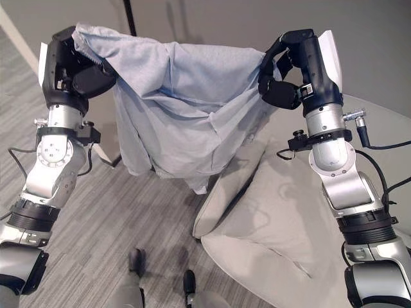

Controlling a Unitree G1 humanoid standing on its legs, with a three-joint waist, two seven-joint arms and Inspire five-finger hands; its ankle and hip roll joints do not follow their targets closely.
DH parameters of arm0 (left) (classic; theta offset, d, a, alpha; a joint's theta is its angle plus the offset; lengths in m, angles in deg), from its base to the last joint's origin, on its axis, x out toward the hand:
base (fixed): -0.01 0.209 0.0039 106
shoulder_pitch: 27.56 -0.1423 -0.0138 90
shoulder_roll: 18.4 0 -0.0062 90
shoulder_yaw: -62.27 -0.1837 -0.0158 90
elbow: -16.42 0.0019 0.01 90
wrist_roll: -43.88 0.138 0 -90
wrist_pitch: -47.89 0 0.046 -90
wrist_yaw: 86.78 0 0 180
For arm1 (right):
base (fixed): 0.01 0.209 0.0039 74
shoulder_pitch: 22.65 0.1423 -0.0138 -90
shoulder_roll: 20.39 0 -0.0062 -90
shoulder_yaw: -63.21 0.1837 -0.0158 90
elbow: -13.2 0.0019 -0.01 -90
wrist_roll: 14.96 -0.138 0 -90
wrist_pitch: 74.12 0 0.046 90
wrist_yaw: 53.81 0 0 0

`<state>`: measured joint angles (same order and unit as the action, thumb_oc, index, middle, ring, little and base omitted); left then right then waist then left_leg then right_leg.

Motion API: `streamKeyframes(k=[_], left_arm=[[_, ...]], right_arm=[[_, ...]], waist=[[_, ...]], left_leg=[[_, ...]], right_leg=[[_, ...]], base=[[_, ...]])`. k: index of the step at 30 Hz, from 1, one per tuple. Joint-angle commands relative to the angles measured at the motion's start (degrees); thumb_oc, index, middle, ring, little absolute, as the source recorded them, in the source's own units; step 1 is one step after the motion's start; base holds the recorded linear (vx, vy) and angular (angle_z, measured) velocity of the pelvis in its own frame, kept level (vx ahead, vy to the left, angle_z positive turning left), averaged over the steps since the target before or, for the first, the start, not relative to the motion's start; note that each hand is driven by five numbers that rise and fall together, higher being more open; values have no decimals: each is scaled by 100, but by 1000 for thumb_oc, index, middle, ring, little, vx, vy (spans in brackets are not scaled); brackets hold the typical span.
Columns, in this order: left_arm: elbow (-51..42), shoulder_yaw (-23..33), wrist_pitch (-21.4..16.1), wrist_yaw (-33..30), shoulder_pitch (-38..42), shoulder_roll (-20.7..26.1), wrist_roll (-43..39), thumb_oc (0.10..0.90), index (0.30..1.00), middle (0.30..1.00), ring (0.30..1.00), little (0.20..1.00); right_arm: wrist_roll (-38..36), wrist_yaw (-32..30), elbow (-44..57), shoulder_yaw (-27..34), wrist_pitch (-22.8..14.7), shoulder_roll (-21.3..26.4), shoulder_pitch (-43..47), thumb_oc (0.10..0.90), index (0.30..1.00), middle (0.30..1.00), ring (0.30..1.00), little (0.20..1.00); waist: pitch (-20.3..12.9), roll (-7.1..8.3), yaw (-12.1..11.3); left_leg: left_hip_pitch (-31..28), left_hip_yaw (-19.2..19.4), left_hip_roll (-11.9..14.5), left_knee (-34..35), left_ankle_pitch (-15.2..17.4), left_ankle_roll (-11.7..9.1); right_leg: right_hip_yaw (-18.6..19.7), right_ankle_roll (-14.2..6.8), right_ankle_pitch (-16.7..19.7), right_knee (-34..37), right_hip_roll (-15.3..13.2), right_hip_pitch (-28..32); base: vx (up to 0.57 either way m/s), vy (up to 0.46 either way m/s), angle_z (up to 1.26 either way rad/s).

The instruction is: Hang the clothes on the sofa on the clothes rack.

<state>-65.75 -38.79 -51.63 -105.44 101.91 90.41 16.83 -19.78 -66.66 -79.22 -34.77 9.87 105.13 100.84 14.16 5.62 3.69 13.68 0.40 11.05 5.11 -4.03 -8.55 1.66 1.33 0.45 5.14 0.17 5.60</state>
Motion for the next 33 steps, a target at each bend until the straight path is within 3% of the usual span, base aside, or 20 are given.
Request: streamKeyframes(k=[1, 3, 6, 8, 9, 10, 13, 16, 17, 19, 26, 30, 33], left_arm=[[-433, 331, -655, -311, 692, 264, 399, 400, 300, 300, 300, 300], [-468, 308, -649, -319, 723, 303, 435, 400, 300, 300, 300, 300], [-583, 256, -649, -360, 863, 521, 564, 400, 300, 300, 300, 300], [-611, 270, -658, -386, 899, 543, 570, 400, 300, 300, 300, 300], [-692, 315, -677, -464, 940, 553, 638, 400, 300, 300, 300, 300], [-736, 355, -685, -476, 957, 575, 687, 400, 300, 300, 300, 300], [-905, 514, -735, -513, 920, 558, 797, 400, 300, 300, 300, 300], [-1168, 634, -753, -508, 776, 531, 937, 400, 300, 300, 300, 300], [-1291, 734, -747, -465, 669, 573, 1003, 400, 300, 300, 300, 300], [-1433, 797, -789, -525, 632, 407, 1015, 400, 300, 300, 300, 300], [-1624, 1045, -822, -537, 223, 187, 1030, 400, 300, 300, 300, 300], [-1530, 1140, -825, -724, 274, 431, 1144, 400, 300, 300, 300, 300], [-1290, 1072, -795, -902, 558, 758, 1311, 400, 300, 300, 300, 300]], right_arm=[[83, -420, 173, 713, -319, 355, 290, 400, 300, 300, 300, 300], [82, -405, 181, 664, -331, 307, 355, 400, 300, 300, 300, 300], [86, -403, 186, 555, -311, 229, 532, 400, 300, 300, 300, 300], [111, -388, 198, 526, -301, 219, 588, 400, 300, 300, 300, 300], [136, -427, 188, 473, -292, 210, 759, 400, 300, 300, 300, 300], [122, -439, 161, 445, -313, 179, 810, 400, 300, 300, 300, 300], [115, -374, 200, 416, -331, 126, 867, 400, 300, 300, 300, 300], [79, -439, 247, 517, -392, 206, 842, 400, 300, 300, 300, 300], [115, -480, 187, 693, -386, 180, 659, 400, 300, 300, 300, 300], [152, -343, 367, 802, -358, 116, 432, 400, 300, 300, 300, 300], [-37, -384, 658, 1265, -567, 115, 83, 400, 300, 300, 300, 300], [74, -573, 765, 1432, -667, 637, 377, 400, 300, 300, 300, 300], [-96, -639, 491, 1152, -705, 1125, 881, 400, 300, 300, 300, 300]], waist=[[-1022, -358, -324], [-1051, -339, -350], [-1112, -348, -417], [-1088, -349, -429], [-973, -391, -409], [-939, -416, -414], [-864, -455, -399], [-786, -463, -289], [-793, -470, -224], [-862, -353, -246], [-1227, -308, -333], [-1331, -296, -333], [-1374, -262, -364]], left_leg=[[-580, 154, -318, -11, -240, -15], [-681, 236, -429, -11, -166, 51], [-955, 539, -792, -11, 120, 387], [-1049, 587, -895, -11, 236, 452], [-1173, 668, -1017, -11, 349, 600], [-1219, 728, -1018, -11, 410, 638], [-1405, 799, -1033, -11, 536, 652], [-1489, 795, -1017, -11, 645, 595], [-1453, 751, -991, -11, 652, 554], [-1539, 711, -992, -11, 668, 538], [-1873, 658, -817, -11, 688, 378], [-2009, 651, -755, -11, 792, 320], [-2049, 668, -732, -11, 807, 296]], right_leg=[[-674, -933, -587, -14, -772, 491], [-625, -1010, -499, -14, -935, 504], [-554, -1159, 34, -780, -1412, 153], [-530, -1154, 176, -1156, -1522, 4], [-583, -1073, 646, -1810, -1686, -363], [-652, -1066, 673, -2037, -1722, -537], [-820, -1052, 465, -2000, -1582, -991], [-950, -1046, 231, -892, -1201, -1180], [-825, -1147, 249, -591, -1152, -1023], [-655, -1141, 280, -266, -1046, -816], [-1054, -1053, 105, -14, -909, -168], [-1101, -1039, -42, -14, -851, -4], [-1125, -1043, -64, -14, -838, 53]], base=[[343, 321, -42], [252, 252, -42], [251, 312, -29], [123, 227, -24], [74, 240, -9], [104, 274, -16], [98, 69, -10], [100, -86, 7], [104, -109, 24], [122, -107, 65], [151, -137, 27], [97, -61, 4], [67, -34, -2]])
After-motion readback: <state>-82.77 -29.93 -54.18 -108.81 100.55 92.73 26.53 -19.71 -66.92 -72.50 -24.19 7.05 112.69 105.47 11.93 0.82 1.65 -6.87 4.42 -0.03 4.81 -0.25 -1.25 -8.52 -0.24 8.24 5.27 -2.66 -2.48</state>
